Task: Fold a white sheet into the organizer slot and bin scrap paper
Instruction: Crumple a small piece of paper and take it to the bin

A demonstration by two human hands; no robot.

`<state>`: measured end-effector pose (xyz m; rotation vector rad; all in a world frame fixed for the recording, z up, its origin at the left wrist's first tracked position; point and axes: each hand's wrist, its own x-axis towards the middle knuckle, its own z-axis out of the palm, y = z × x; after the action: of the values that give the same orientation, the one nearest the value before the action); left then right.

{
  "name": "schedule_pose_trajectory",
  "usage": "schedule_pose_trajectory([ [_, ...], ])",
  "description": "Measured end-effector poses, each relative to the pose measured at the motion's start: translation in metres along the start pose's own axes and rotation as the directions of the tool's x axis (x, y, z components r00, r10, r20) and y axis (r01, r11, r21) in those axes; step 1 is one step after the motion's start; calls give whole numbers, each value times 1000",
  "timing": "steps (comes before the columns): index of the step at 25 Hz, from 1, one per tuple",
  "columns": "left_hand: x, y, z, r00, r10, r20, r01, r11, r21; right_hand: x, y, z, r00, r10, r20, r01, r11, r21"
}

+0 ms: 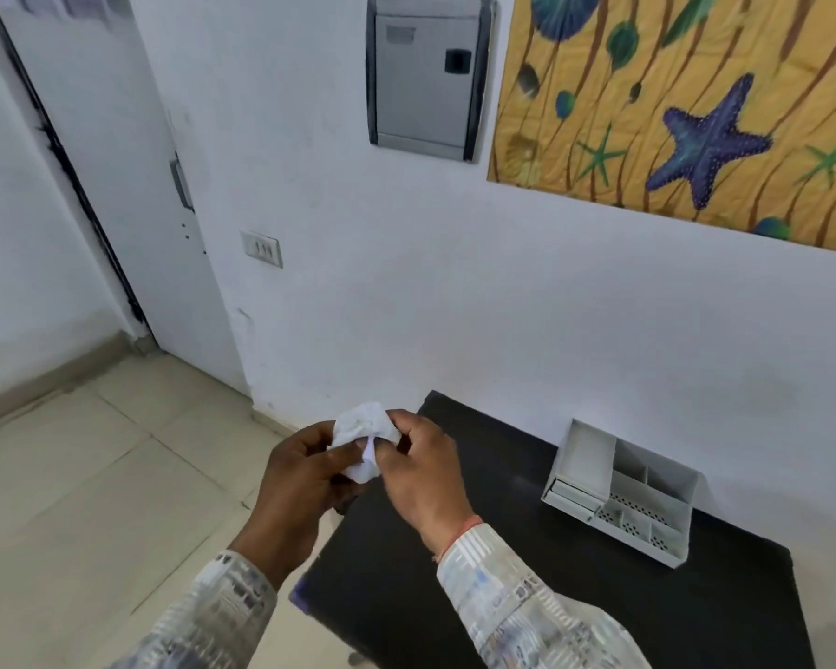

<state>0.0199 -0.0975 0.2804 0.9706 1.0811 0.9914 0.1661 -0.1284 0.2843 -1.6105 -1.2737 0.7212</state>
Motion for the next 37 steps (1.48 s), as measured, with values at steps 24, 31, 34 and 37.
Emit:
schedule_pose_trajectory([
  [24, 297, 76, -180, 905, -283, 318, 244, 957, 156, 177, -33, 219, 977, -65, -205, -23, 917, -399],
  [31, 419, 53, -153, 846, -443, 296, 391, 894, 219, 284, 54, 234, 880, 325, -346, -357, 934, -29],
  [34, 466, 31, -144, 831, -498, 248, 434, 859, 270, 315, 90, 237, 742, 578, -338, -505, 815, 283],
  [37, 523, -15, -143, 813, -542, 213, 457, 820, 344, 342, 142, 253, 593, 745, -305, -578, 658, 483],
])
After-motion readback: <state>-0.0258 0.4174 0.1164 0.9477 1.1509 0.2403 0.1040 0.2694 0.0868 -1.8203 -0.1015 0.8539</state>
